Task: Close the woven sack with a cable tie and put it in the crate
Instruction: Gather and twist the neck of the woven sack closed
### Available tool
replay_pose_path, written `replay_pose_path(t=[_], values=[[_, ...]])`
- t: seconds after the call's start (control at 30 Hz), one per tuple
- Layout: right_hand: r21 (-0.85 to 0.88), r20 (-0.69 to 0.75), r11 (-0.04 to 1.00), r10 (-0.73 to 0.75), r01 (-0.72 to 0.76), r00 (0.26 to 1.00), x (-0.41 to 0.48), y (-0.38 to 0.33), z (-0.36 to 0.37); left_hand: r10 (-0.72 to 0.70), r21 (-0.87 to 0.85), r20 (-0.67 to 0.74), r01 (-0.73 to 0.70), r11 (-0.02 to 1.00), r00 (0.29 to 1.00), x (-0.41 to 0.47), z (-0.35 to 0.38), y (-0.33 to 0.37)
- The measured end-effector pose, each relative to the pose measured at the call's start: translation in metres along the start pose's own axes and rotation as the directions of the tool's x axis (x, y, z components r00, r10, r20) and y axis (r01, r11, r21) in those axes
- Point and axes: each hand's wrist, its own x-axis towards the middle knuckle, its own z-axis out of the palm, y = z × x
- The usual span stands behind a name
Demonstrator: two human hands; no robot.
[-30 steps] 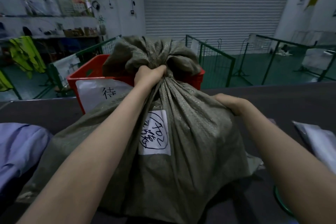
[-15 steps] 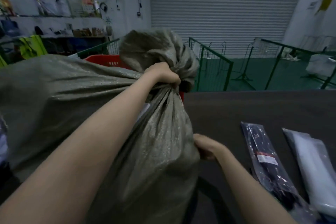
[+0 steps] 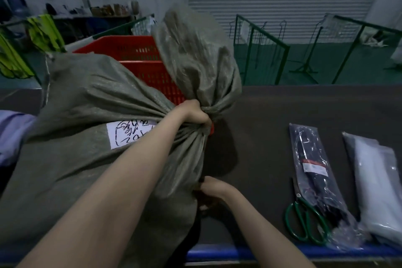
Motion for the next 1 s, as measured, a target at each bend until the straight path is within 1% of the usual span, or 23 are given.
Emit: replay_pose_path(t=[0.03,0.07,0.1,0.13,0.17,0.2,0.23,0.3,0.33,0.37,0.43,0.53,0.57,0.63,0.67,0.7,0.73,0.8,0.83,0.87,0.93,0.97,1.0], values=[[-0.007,-0.02,1.0,-0.003,0.003,1.0,0.004,0.001,0.006,-0.008,-0.004,0.017,0.009,1.0,1.0,-0.001,0.011,-0.005],[0.084,-0.074,0.996,-0.031,0.037,0.997,0.008,0.002,0.01,-0.013,-0.02,0.007,0.013,1.0,1.0,-0.001,0.02,-0.011],[0.295,-0.135,0.952,-0.046,0.084,0.99,0.008,0.001,0.012,-0.025,-0.055,-0.014,0.024,0.998,1.0,-0.003,0.028,-0.017],[0.538,-0.2,0.83,-0.046,0.149,0.979,0.012,0.001,0.009,-0.035,-0.107,-0.03,0.031,0.994,0.999,-0.005,0.034,-0.021],[0.732,-0.234,0.651,-0.035,0.2,0.972,0.011,-0.002,0.005,-0.037,-0.166,-0.027,0.032,0.986,0.999,-0.006,0.037,-0.025],[0.855,-0.241,0.467,-0.025,0.225,0.97,0.015,-0.002,-0.001,-0.025,-0.214,0.0,0.024,0.977,1.0,-0.008,0.038,-0.028],[0.922,-0.238,0.312,-0.019,0.232,0.971,0.011,-0.005,-0.006,-0.015,-0.245,0.037,0.023,0.969,0.999,-0.011,0.038,-0.029],[0.956,-0.235,0.156,-0.089,0.247,0.968,0.006,-0.014,-0.014,0.01,-0.269,0.099,0.017,0.963,0.995,-0.017,0.037,-0.031],[0.962,-0.231,0.113,-0.146,0.248,0.962,0.006,-0.02,-0.018,0.015,-0.268,0.126,0.02,0.963,0.992,-0.02,0.037,-0.032],[0.961,-0.231,0.11,-0.192,0.254,0.954,0.006,-0.025,-0.019,0.021,-0.263,0.156,0.021,0.965,0.988,-0.022,0.038,-0.033],[0.932,-0.27,0.182,-0.226,0.313,0.936,0.004,-0.031,-0.025,0.02,-0.234,0.223,0.034,0.972,0.975,-0.026,0.04,-0.036],[0.882,-0.35,0.257,-0.199,0.394,0.915,-0.005,-0.029,-0.038,0.031,-0.175,0.323,0.028,0.984,0.946,-0.024,0.048,-0.044],[0.88,-0.365,0.243,-0.204,0.408,0.908,-0.011,-0.027,-0.041,0.033,-0.151,0.342,0.021,0.988,0.939,-0.022,0.052,-0.046],[0.887,-0.411,0.161,-0.151,0.433,0.899,-0.033,-0.03,-0.044,0.05,-0.136,0.391,0.004,0.991,0.919,-0.016,0.063,-0.051],[0.878,-0.438,0.151,-0.13,0.455,0.889,-0.043,-0.031,-0.046,0.066,-0.135,0.412,-0.01,0.991,0.909,-0.015,0.068,-0.05],[0.863,-0.47,0.152,-0.11,0.482,0.876,-0.055,-0.034,-0.049,0.09,-0.138,0.429,-0.034,0.99,0.899,-0.015,0.07,-0.048],[0.839,-0.507,0.178,-0.088,0.514,0.858,-0.064,-0.035,-0.053,0.1,-0.138,0.45,-0.042,0.99,0.888,-0.015,0.07,-0.045],[0.797,-0.558,0.218,-0.092,0.563,0.825,-0.078,-0.039,-0.063,0.118,-0.156,0.477,-0.048,0.987,0.871,-0.014,0.069,-0.04],[0.786,-0.571,0.235,-0.078,0.572,0.817,-0.084,-0.043,-0.067,0.132,-0.169,0.467,-0.058,0.984,0.874,-0.009,0.071,-0.04],[0.784,-0.585,0.225,-0.046,0.579,0.81,-0.084,-0.044,-0.073,0.134,-0.185,0.448,-0.055,0.981,0.884,-0.005,0.075,-0.042],[0.738,-0.656,0.239,0.033,0.632,0.754,-0.08,-0.037,-0.081,0.126,-0.202,0.407,-0.045,0.978,0.905,0.001,0.084,-0.042],[0.696,-0.702,0.279,0.072,0.661,0.708,-0.075,-0.031,-0.082,0.101,-0.203,0.397,-0.02,0.979,0.912,0.004,0.089,-0.042],[0.651,-0.75,0.346,0.155,0.676,0.643,-0.063,-0.02,-0.085,0.068,-0.194,0.407,0.014,0.981,0.911,0.006,0.092,-0.041]])
